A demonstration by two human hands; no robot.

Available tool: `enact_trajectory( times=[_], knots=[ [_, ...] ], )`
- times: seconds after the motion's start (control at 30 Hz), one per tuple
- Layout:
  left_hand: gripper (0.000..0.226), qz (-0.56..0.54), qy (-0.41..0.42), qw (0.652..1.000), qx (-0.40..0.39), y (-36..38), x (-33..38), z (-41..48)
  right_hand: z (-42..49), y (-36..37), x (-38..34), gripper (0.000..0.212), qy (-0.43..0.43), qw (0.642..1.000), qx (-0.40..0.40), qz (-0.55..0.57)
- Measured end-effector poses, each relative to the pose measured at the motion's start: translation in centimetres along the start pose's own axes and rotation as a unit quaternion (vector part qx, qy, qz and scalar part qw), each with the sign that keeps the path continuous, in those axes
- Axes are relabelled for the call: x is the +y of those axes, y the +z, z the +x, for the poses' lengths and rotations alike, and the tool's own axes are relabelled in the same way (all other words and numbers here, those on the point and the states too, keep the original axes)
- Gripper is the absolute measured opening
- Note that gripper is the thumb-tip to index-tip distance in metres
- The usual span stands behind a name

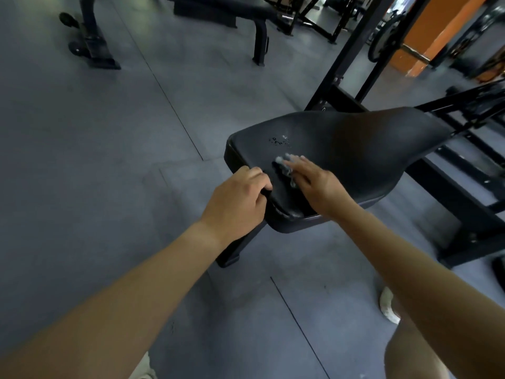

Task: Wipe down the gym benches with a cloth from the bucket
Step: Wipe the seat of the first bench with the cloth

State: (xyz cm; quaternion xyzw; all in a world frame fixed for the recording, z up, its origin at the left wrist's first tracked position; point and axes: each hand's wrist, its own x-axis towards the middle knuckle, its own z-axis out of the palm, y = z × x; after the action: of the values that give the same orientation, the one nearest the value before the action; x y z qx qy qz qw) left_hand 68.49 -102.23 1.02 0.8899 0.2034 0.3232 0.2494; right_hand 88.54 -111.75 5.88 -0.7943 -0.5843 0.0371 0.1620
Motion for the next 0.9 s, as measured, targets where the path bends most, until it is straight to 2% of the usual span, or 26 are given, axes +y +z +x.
enact_trajectory(
  times=[0.07, 0.13, 0.27, 0.4, 0.47, 0.63, 0.8, 0.9],
  knots=[
    [0.023, 0.011, 0.001, 1.000, -0.005, -0.2, 0.4, -0.1, 1.6, 0.5, -0.5, 0.043, 0.067, 0.998, 0.006, -0.004],
    [0.020, 0.023, 0.002, 1.000, -0.006, -0.4, 0.9, -0.1, 1.9, 1.4, -1.6, 0.045, 0.080, 0.997, 0.012, -0.012],
    [0.013, 0.055, 0.004, 0.998, -0.010, -0.5, 1.7, -0.1, -1.4, 2.3, -3.7, 0.043, 0.012, 1.000, 0.024, -0.003],
    [0.021, 0.155, 0.015, 0.988, -0.015, 0.0, 3.2, 0.0, -5.5, 2.3, -3.1, 0.039, -0.053, 0.997, 0.055, 0.000],
    [0.024, 0.181, 0.010, 0.983, -0.020, 0.5, 4.1, -0.1, -6.5, 2.0, -1.5, 0.038, -0.032, 0.997, 0.070, -0.007],
    [0.018, 0.173, 0.070, 0.981, -0.054, 1.7, 6.7, 0.1, -7.9, 0.6, 2.6, 0.038, 0.132, 0.979, 0.150, 0.030],
    [0.025, 0.196, 0.115, 0.969, -0.099, 3.2, 9.5, 1.2, -10.5, 3.9, 0.6, 0.040, 0.119, 0.951, 0.268, 0.094],
    [0.031, 0.217, 0.123, 0.959, -0.134, 4.4, 10.9, 2.2, -11.5, 5.1, 1.0, 0.054, 0.132, 0.938, 0.298, 0.116]
  ],
)
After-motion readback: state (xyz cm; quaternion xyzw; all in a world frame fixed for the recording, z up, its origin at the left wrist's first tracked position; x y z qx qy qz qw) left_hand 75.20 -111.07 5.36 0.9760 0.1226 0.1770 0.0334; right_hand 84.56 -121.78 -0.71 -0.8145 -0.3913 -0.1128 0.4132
